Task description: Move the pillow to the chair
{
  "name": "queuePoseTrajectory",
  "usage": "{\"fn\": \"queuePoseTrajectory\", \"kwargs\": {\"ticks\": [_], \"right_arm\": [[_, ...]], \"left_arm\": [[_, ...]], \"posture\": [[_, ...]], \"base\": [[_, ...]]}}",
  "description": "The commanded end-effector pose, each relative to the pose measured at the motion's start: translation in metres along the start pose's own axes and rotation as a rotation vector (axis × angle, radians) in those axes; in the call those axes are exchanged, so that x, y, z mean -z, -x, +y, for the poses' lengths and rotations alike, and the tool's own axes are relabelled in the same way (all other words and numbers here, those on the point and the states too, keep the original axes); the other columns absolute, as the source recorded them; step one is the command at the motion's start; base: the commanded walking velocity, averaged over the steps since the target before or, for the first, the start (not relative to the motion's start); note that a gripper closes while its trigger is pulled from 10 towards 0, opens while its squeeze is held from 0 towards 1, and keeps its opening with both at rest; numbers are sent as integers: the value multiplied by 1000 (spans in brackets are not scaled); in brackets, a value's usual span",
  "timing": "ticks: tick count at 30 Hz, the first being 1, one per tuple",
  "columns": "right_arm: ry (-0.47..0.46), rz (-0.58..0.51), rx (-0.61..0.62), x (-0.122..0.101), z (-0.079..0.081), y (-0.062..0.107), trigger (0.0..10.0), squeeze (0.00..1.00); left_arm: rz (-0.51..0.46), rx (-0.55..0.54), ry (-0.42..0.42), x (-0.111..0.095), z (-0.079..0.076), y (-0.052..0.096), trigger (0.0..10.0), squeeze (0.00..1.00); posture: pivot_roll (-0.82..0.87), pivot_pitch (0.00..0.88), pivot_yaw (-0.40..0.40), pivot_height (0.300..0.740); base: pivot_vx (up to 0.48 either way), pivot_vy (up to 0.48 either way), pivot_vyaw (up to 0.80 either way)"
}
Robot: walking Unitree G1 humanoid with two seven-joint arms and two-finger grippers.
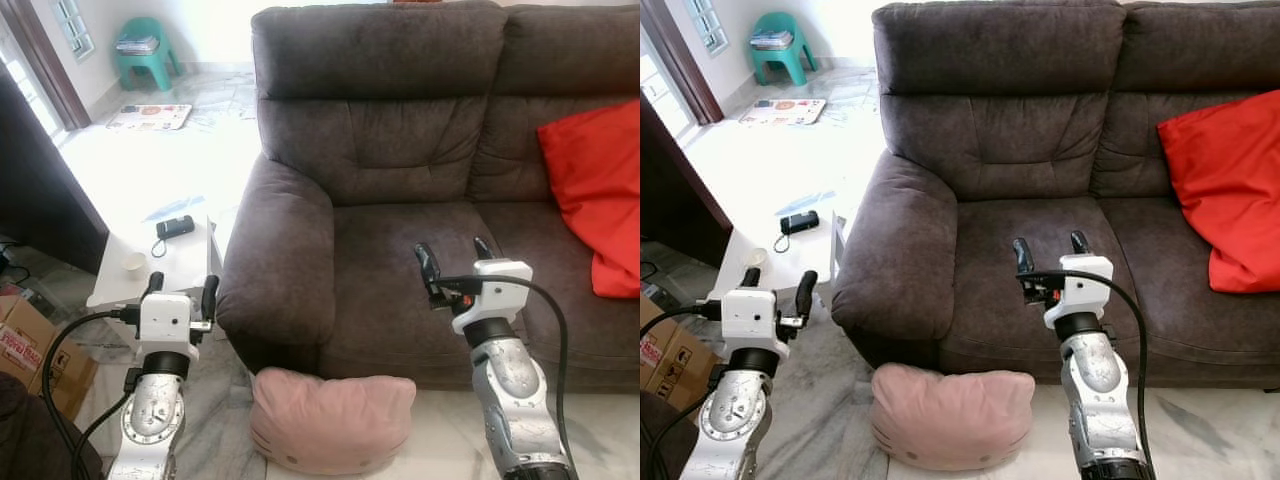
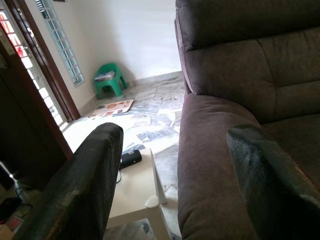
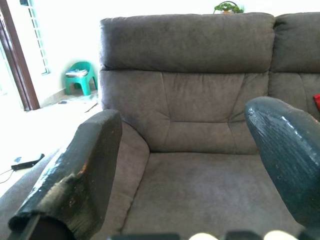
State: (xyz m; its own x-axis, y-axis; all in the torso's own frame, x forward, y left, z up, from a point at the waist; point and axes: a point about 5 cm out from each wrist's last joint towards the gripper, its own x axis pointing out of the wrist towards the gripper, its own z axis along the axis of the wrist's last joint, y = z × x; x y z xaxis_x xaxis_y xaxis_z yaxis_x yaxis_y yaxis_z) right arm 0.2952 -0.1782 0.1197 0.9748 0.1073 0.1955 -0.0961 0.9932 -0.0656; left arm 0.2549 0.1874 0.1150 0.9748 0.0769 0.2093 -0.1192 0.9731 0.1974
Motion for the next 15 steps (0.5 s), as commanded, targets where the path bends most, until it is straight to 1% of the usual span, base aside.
{"fn": "queuePoseTrajectory", "kwargs": {"ticks": [1, 7, 11, 13, 15], "right_arm": [[3, -18, -2, -7, 1, -3, 10000, 0], [2, -9, -1, -6, 1, -4, 10000, 0], [3, 0, -3, -5, 2, -3, 10000, 0], [2, -7, -5, -6, 3, -4, 10000, 0], [-2, -18, -6, -7, 3, -4, 10000, 0]], "left_arm": [[-21, 2, -6, -7, 4, -2, 10000, 0], [-20, 4, -4, -7, 3, -2, 10000, 0], [-19, 5, -5, -8, 3, -2, 10000, 0], [-19, 6, -6, -8, 4, -2, 10000, 0], [-19, 8, -6, -8, 3, -2, 10000, 0]], "posture": [[16, 45, 23, 740], [16, 45, 23, 740], [17, 47, 24, 725], [17, 47, 25, 710], [17, 47, 25, 710]], "base": [[0, 0, 0], [0, 0, 0], [0, 0, 0], [0, 0, 0], [0, 0, 0]]}}
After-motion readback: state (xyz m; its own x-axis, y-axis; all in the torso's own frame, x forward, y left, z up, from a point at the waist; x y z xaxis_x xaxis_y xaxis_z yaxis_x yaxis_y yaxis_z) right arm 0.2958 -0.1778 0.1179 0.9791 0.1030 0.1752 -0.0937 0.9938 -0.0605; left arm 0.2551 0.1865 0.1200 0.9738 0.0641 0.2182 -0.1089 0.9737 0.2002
